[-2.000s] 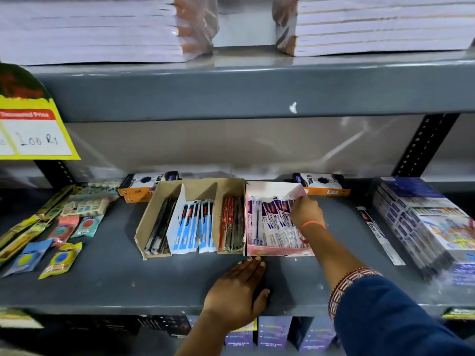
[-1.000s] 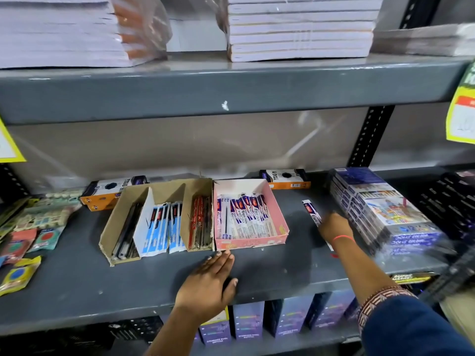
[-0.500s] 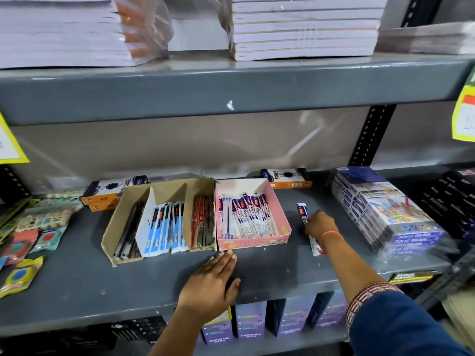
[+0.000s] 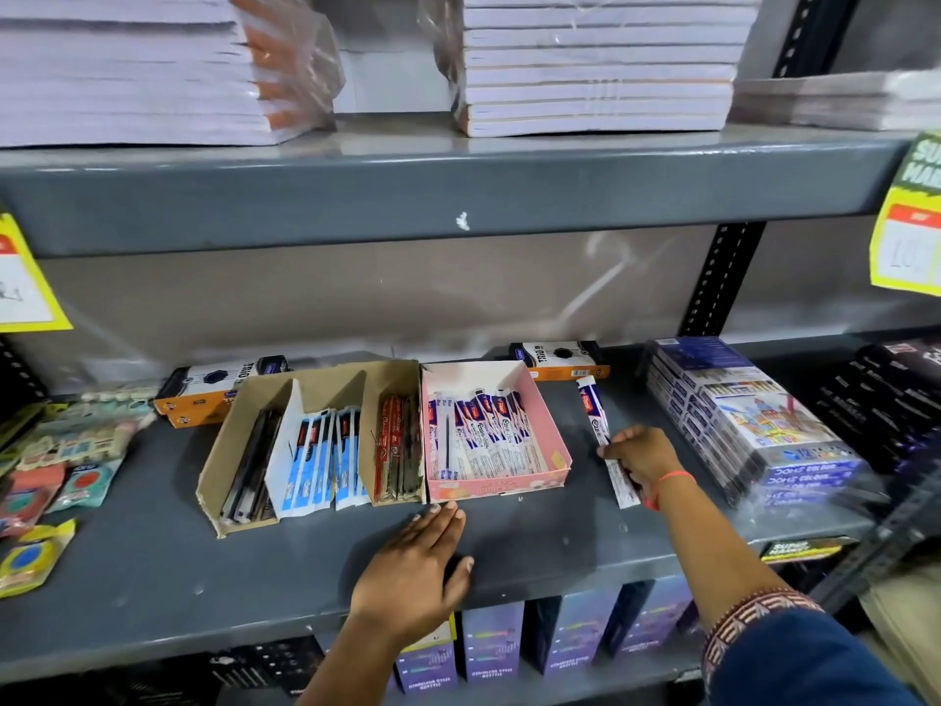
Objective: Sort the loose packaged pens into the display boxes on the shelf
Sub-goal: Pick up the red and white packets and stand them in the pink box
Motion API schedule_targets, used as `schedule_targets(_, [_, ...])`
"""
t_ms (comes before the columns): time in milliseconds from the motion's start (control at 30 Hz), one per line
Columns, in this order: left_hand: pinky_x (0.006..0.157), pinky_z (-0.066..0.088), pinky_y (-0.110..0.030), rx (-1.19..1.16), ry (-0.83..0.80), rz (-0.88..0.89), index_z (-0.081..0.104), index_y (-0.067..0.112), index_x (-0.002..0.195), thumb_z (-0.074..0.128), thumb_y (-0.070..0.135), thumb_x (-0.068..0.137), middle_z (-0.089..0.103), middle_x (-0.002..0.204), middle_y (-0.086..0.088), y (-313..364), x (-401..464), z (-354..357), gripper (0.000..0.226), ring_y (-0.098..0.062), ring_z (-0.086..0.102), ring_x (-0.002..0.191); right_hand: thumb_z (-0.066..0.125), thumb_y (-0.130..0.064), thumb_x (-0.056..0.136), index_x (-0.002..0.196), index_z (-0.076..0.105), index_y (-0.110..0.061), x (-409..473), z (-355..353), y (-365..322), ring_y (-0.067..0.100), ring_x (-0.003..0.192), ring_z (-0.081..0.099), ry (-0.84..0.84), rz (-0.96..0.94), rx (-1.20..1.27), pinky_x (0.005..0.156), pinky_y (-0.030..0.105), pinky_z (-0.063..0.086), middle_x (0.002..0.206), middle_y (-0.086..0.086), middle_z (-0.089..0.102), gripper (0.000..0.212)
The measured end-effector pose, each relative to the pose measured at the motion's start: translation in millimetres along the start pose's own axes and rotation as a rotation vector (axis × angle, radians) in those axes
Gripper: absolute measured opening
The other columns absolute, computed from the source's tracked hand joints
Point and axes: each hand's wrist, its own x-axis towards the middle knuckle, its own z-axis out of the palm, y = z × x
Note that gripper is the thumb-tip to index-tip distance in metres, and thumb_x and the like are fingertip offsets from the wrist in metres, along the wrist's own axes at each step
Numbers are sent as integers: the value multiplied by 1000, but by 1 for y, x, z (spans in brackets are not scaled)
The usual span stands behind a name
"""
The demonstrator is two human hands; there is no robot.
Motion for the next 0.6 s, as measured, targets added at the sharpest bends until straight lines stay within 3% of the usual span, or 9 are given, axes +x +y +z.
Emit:
schedule_targets(167, [107, -11, -37, 6, 11, -2, 15, 20, 142, 25, 46, 94, 13, 152, 3, 1, 0, -1, 56, -14, 8, 140, 65, 11, 76, 60, 45, -15, -30, 7, -14, 15, 58, 48, -78, -146, 408, 54, 22, 37, 62, 5, 52, 37])
schedule_targets(300, [107, -1, -46, 20, 50, 6, 25, 17, 140, 28, 45, 93, 23, 149, 0, 3, -1, -3, 55, -16, 18, 137, 60, 13, 79, 61, 51, -11, -58, 21, -32, 17, 56, 51, -238, -216, 614, 58, 28, 40, 56, 3, 60, 31])
schedule_targets(433, [107, -12, -37, 12, 4, 6, 14, 19, 143, 20, 48, 93, 12, 152, 3, 2, -1, -2, 57, -12, 7, 139, 54, 16, 81, 67, 59, -8, -73, 33, -38, 13, 53, 59, -347, -264, 690, 58, 25, 48, 53, -3, 68, 28])
schedule_targets(600, [104, -13, -22, 19, 15, 12, 9, 21, 143, 19, 48, 95, 8, 154, 5, 1, -1, -1, 56, -9, 3, 140, 55, 17, 80, 69, 58, -9, -78, 41, -38, 5, 48, 62, -388, -272, 772, 52, 17, 52, 51, -4, 66, 29])
